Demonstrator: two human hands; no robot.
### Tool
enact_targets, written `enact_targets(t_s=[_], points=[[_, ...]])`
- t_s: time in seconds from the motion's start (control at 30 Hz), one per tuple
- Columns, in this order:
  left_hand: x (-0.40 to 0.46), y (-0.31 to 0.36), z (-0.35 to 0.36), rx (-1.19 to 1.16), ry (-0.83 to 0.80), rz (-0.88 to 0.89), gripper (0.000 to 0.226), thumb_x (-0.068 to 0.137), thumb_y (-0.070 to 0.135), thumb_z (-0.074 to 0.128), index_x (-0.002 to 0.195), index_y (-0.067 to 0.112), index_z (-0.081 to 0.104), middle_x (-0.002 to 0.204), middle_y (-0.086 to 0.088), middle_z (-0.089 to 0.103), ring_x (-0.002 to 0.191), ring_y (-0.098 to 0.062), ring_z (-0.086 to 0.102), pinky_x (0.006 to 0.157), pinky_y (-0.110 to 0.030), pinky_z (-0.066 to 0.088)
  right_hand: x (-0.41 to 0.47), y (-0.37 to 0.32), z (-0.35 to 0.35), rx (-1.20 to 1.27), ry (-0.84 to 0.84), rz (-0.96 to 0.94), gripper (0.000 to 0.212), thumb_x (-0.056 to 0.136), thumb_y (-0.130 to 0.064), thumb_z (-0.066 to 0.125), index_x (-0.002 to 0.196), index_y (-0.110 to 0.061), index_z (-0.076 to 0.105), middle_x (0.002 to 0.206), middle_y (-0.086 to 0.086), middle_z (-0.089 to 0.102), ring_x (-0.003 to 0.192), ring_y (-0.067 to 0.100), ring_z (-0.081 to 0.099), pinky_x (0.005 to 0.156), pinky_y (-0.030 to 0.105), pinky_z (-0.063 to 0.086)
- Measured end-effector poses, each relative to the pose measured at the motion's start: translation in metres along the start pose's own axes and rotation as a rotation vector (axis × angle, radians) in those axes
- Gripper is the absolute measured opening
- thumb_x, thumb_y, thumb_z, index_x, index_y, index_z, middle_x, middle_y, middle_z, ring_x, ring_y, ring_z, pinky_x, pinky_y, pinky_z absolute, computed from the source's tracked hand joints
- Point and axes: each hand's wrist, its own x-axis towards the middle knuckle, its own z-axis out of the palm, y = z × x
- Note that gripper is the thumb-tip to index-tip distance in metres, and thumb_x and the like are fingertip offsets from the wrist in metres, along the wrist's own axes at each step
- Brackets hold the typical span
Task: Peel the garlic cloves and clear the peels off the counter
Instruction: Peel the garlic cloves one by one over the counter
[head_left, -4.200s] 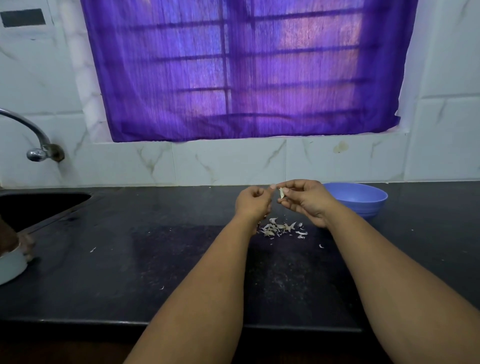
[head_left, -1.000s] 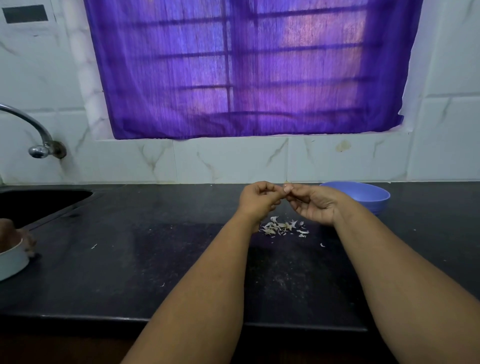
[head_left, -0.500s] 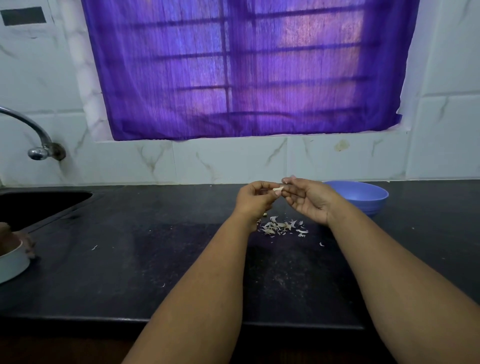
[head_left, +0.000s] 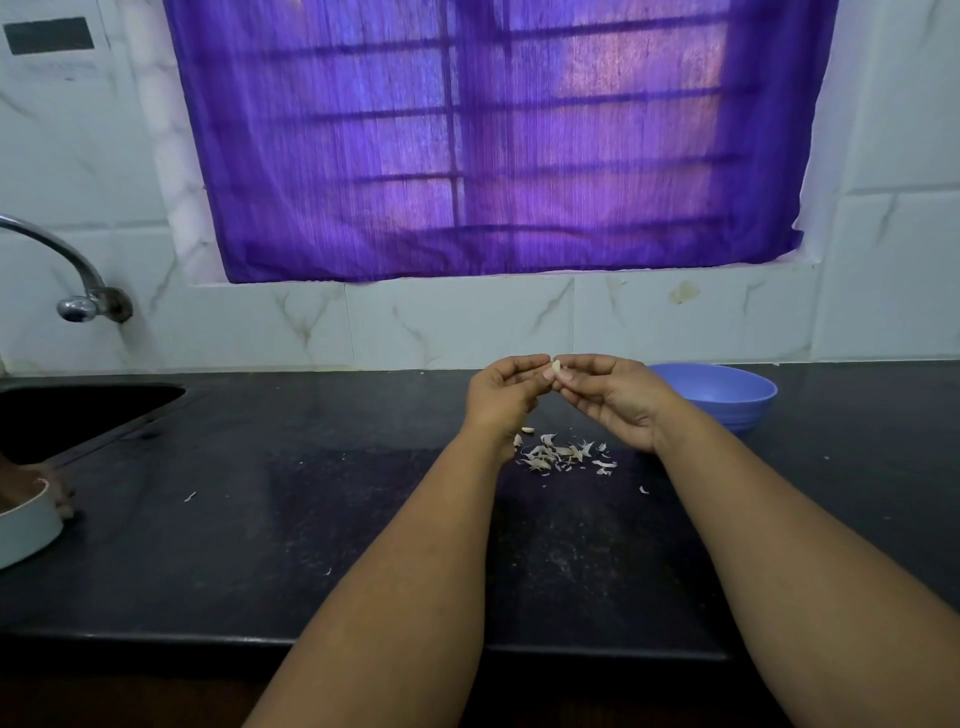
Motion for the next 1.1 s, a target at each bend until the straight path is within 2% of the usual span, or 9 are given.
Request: enact_targets(t_s=[0.23,0.37,0.47,0.57,0.67,0.83,0.93,1.03,1.1], points=[[-0.0012,0.0031,0.0005,-0.033,0.028,-0.025,0.012,0.085,0.002,0.068,0.095,0.010,0.068,0.077,-0.003,0.068,0.061,-0.003,0.060,0.050,-0.013,0.041,-0.0007,0.0032,0.0036,-0.041,-0.054,-0.086,0.023,0.086,0.008,0.059,0.102,-0.007,0.067,0.078,0.006,0.070,0.076,0.011,0.068,0.074,0.018,0.056],[-0.0029,0.0041,-0.0010,0.083,0.062,0.040,0.011,0.082,0.003,0.072,0.089,0.009,0.066,0.069,-0.004,0.067,0.054,-0.004,0.059,0.049,-0.014,0.043,-0.0023,0.0037,0.0034,-0.141,-0.075,-0.144,0.025,0.086,0.010,0.059,0.105,-0.005,0.067,0.087,0.010,0.064,0.079,0.013,0.067,0.074,0.019,0.056],[-0.0044,0.0017,0.0004,0.205,0.073,0.090,0.006,0.084,0.008,0.072,0.085,0.011,0.066,0.069,-0.003,0.064,0.056,-0.007,0.054,0.049,-0.015,0.043,-0.0022,0.0062,0.0029,-0.168,-0.021,-0.157,0.019,0.085,0.008,0.062,0.098,-0.003,0.068,0.090,0.013,0.069,0.080,0.015,0.070,0.071,0.019,0.056],[-0.0048,-0.0002,0.0039,0.292,0.072,0.105,0.010,0.091,0.013,0.064,0.081,0.015,0.064,0.067,-0.001,0.059,0.056,-0.008,0.049,0.047,-0.017,0.042,-0.0010,0.0067,0.0017,-0.212,0.064,-0.160,0.015,0.082,0.004,0.067,0.096,-0.003,0.070,0.079,0.008,0.073,0.074,0.014,0.071,0.068,0.020,0.058],[-0.0044,-0.0018,0.0064,0.371,0.058,0.129,0.015,0.094,0.019,0.060,0.080,0.016,0.064,0.068,0.001,0.060,0.057,-0.010,0.048,0.055,-0.022,0.043,-0.0011,0.0051,0.0010,-0.285,0.140,-0.178,0.013,0.080,0.000,0.072,0.093,-0.002,0.069,0.074,0.008,0.073,0.069,0.013,0.071,0.068,0.020,0.058],[-0.0051,-0.0029,0.0066,0.427,0.044,0.178,0.008,0.089,0.017,0.067,0.094,0.013,0.073,0.065,0.009,0.062,0.058,-0.005,0.054,0.058,-0.018,0.046,-0.0023,0.0008,0.0011,-0.299,0.193,-0.196,0.013,0.079,0.004,0.073,0.089,-0.004,0.069,0.072,0.006,0.073,0.068,0.012,0.072,0.066,0.019,0.058],[-0.0042,-0.0027,0.0054,0.439,0.082,0.182,0.006,0.086,0.019,0.071,0.089,0.014,0.074,0.062,0.009,0.063,0.058,-0.006,0.056,0.056,-0.020,0.047,-0.0023,0.0012,0.0013,-0.343,0.219,-0.212,0.016,0.076,0.003,0.076,0.090,-0.002,0.070,0.072,0.007,0.073,0.067,0.012,0.071,0.067,0.019,0.058],[-0.0012,-0.0043,0.0039,0.494,0.100,0.188,0.007,0.084,0.022,0.073,0.085,0.015,0.074,0.066,0.006,0.065,0.064,-0.009,0.059,0.065,-0.028,0.052,-0.0014,0.0007,0.0003,-0.403,0.263,-0.236,0.015,0.072,0.001,0.080,0.084,-0.005,0.072,0.075,0.009,0.073,0.069,0.013,0.071,0.064,0.018,0.056],[0.0005,-0.0055,0.0033,0.513,0.117,0.203,0.011,0.081,0.026,0.076,0.082,0.015,0.074,0.069,0.006,0.067,0.063,-0.007,0.057,0.065,-0.028,0.051,-0.0004,0.0006,-0.0008,-0.426,0.285,-0.253,0.015,0.070,-0.001,0.082,0.081,-0.005,0.072,0.074,0.009,0.072,0.068,0.012,0.070,0.062,0.017,0.055]])
